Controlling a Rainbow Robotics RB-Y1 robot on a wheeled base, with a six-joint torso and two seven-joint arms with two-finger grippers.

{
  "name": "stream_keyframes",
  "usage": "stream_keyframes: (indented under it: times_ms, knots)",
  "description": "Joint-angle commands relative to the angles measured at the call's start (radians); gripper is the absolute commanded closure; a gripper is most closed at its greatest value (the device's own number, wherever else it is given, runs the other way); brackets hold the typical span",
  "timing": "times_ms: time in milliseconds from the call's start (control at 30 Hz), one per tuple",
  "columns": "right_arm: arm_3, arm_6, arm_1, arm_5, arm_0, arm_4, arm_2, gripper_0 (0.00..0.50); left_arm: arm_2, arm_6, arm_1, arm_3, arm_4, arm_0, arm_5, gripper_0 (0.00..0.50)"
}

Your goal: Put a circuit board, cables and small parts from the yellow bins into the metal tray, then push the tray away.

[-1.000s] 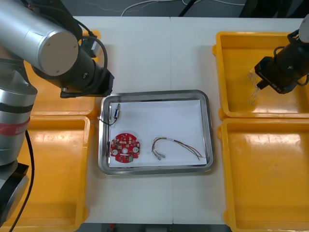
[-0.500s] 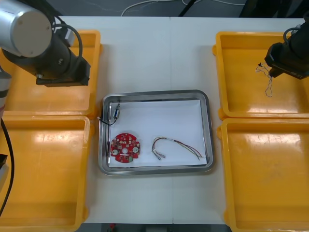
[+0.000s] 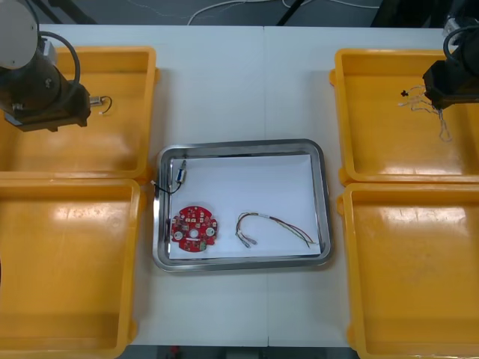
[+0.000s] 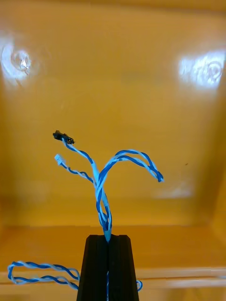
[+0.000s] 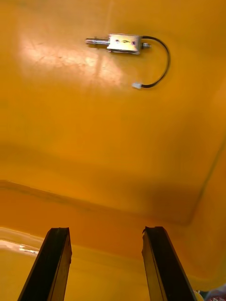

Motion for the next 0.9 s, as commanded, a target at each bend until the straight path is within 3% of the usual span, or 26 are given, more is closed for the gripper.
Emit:
stream_keyframes:
  times_ms: [33, 500, 667, 900]
  knots:
    - [-0.081, 0.08, -0.017, 0.039, 0.001, 0.039, -0.021, 0.5, 0.033, -0.03, 0.04, 0.066, -0.048, -0.073, -0.011, 0.051]
    - [-0.21, 0.352, 0.063, 0.07, 0.001, 0.018, -0.021, 0.5, 0.033, 0.284, 0.026, 0.14, -0.068, -0.084, -0.105, 0.051]
    - [-0.242, 0.462, 0.109, 0.07, 0.001, 0.013, -0.013, 0.5, 0.033, 0.419, 0.003, 0.141, -0.129, -0.084, -0.157, 0.051]
    - [-0.345, 0.501, 0.158, 0.07, 0.001, 0.019, 0.075, 0.5, 0.033, 0.556, -0.006, 0.186, -0.172, -0.084, -0.266, 0.051]
